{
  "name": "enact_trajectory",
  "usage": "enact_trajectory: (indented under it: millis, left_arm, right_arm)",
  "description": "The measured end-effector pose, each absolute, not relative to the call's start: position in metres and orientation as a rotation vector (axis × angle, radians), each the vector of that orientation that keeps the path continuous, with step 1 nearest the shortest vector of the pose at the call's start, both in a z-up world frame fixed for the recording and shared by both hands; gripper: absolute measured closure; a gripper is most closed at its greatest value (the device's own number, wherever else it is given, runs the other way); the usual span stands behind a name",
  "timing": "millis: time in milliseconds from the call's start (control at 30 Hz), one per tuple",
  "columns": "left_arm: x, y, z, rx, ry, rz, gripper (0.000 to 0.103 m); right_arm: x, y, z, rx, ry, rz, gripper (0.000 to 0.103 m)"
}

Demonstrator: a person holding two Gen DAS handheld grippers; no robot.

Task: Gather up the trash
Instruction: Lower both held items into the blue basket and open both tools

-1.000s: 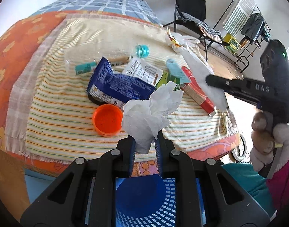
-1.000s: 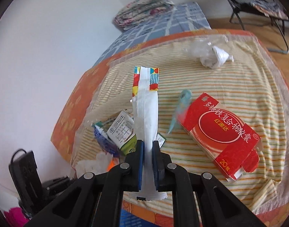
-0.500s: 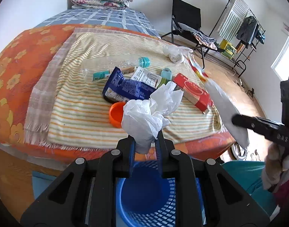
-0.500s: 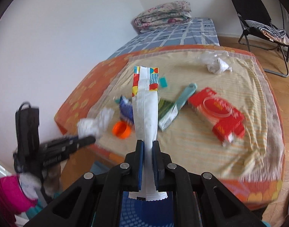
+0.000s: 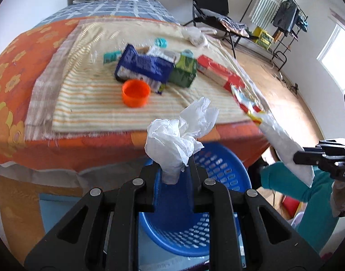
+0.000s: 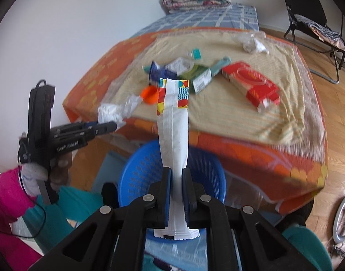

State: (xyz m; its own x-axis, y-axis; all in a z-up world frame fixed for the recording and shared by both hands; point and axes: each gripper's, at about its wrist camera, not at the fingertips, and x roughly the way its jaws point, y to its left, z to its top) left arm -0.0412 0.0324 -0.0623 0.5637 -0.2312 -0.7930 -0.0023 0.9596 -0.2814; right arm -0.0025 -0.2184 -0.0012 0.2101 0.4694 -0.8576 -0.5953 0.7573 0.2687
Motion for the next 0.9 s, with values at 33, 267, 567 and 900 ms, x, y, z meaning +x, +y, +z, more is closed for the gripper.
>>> enact_trajectory:
  millis: [33, 267, 567, 900]
  left_arm:
    - [-0.042, 0.031, -0.065, -0.261, 0.973, -0.141, 0.086]
    - [-0.050, 0.018, -0.083, -0.241, 1.034, -0.176, 0.085]
    - [-0.054, 0.004, -0.100, -0.221, 1.098, -0.208, 0.085]
    - [-0.053, -0.002, -0.105, -0.205, 1.110, -0.207, 0.045]
  right_arm:
    - [-0.007, -0.219, -0.005, -0.139, 1.155, 0.741, 0.095]
    - [-0.029, -0.222, -0.035, -0.172, 1.246, 0.730, 0.095]
    - [-0.037, -0.225, -0.063, -0.182, 1.320, 0.696, 0.089]
    - [-0.033, -0.225, -0.078, -0.176, 1.325, 0.656, 0.070]
